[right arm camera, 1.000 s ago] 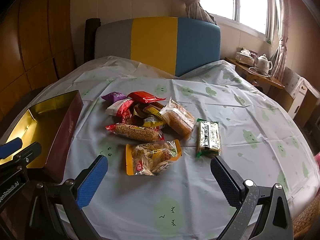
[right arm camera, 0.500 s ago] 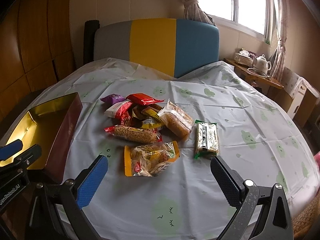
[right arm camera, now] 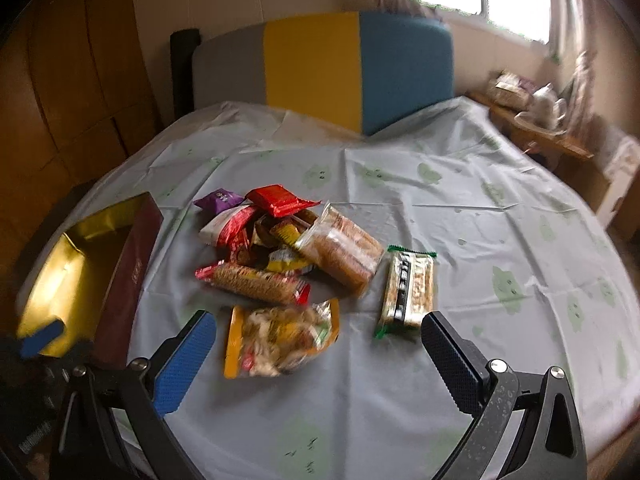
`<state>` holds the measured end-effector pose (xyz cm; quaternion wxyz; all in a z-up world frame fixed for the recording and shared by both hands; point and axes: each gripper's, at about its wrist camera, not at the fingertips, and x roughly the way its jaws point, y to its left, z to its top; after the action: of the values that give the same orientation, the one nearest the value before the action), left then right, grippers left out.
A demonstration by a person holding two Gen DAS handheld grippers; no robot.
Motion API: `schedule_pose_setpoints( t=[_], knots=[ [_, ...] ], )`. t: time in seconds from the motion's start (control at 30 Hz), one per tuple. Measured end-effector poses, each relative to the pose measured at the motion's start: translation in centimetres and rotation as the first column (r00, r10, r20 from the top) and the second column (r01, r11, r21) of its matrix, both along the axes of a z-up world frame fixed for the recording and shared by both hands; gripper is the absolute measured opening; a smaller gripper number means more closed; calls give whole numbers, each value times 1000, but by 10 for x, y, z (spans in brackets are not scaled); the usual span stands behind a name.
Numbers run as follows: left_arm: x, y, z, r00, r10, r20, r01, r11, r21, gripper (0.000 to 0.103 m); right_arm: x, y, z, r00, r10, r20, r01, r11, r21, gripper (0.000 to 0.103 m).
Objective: Organize snacks
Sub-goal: 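Grasp the clear bag of sunflower seeds with the left gripper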
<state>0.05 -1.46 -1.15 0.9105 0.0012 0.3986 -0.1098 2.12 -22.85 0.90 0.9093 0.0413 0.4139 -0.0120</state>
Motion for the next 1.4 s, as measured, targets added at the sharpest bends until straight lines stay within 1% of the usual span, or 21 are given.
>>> schedule_pose_setpoints(
  t=[0.1, 0.23, 0.3, 0.33, 0.4, 0.43, 0.5, 0.6, 0.67, 0.73, 0.77, 0.87, 0.9, 0.97, 1.03, 1.1, 1.17, 1.23, 1.27, 1.33, 1.4],
  knots=[
    [0, -9, -5, 999, -44, -29, 44, 999, -20, 64, 22, -29, 6, 999, -15, -30, 15, 1000, 1, 103],
    [4, -22, -12, 994, -88, -72, 88, 996, -6, 64, 47, -65, 0, 997, -60, -48, 59, 998, -21, 103],
    [10, -26, -16, 987, -111, -116, 112, 994, -1, 64, 57, -79, -9, 994, -81, -70, 83, 996, 14, 101],
    [14, -28, -18, 984, -115, -133, 117, 993, 9, 64, 60, -89, -17, 991, -104, -85, 108, 993, 50, 97],
    [20, -31, -20, 978, -134, -159, 136, 991, 5, 64, 67, -104, -28, 978, -147, -149, 162, 982, 95, 91],
    [25, -34, -20, 972, -151, -180, 152, 988, -10, 64, 67, -107, -28, 977, -150, -151, 168, 979, 118, 88],
    [35, -42, -23, 957, -190, -220, 190, 982, -22, 62, 66, -108, -24, 980, -151, -129, 166, 980, 114, 88],
    [46, -60, -23, 942, -249, -223, 252, 968, -15, 62, 65, -102, -25, 983, -119, -138, 137, 982, 130, 88],
    [53, -74, -22, 930, -301, -210, 310, 951, 10, 62, 65, -97, -25, 984, -102, -146, 120, 986, 117, 88],
    [60, -93, -22, 899, -386, -207, 399, 917, 18, 62, 64, -96, -26, 984, -101, -149, 119, 986, 118, 88],
    [63, -104, -23, 875, -432, -217, 449, 893, 33, 62, 64, -97, -25, 983, -106, -152, 126, 984, 125, 88],
    [69, -127, -29, 830, -506, -236, 540, 835, 105, 63, 64, -105, -26, 977, -137, -161, 160, 976, 145, 88],
    [72, -136, -35, 805, -535, -257, 577, 807, 129, 64, 64, -107, -26, 976, -143, -163, 168, 974, 155, 88],
    [77, -146, -43, 781, -561, -275, 614, 771, 170, 68, 64, -110, -25, 975, -152, -165, 180, 969, 171, 89],
    [83, -153, -51, 761, -578, -295, 639, 746, 186, 71, 65, -113, -25, 973, -157, -168, 188, 965, 183, 91],
    [90, -158, -57, 742, -589, -321, 657, 733, 175, 75, 67, -115, -27, 971, -160, -178, 195, 960, 200, 91],
    [96, -162, -63, 745, -578, -332, 651, 737, 179, 75, 69, -118, -29, 968, -162, -192, 204, 952, 226, 91],
    [98, -161, -66, 756, -570, -323, 636, 757, 153, 75, 70, -118, -31, 967, -157, -200, 204, 949, 240, 91],
    [96, -160, -64, 763, -569, -308, 628, 765, 142, 73, 70, -117, -33, 966, -153, -207, 201, 950, 239, 91],
    [88, -156, -60, 765, -577, -287, 627, 769, 123, 68, 72, -111, -37, 967, -134, -219, 182, 958, 220, 91],
    [73, -152, -57, 774, -576, -263, 622, 770, 142, 64, 74, -103, -41, 968, -108, -227, 154, 969, 193, 91]
  ],
)
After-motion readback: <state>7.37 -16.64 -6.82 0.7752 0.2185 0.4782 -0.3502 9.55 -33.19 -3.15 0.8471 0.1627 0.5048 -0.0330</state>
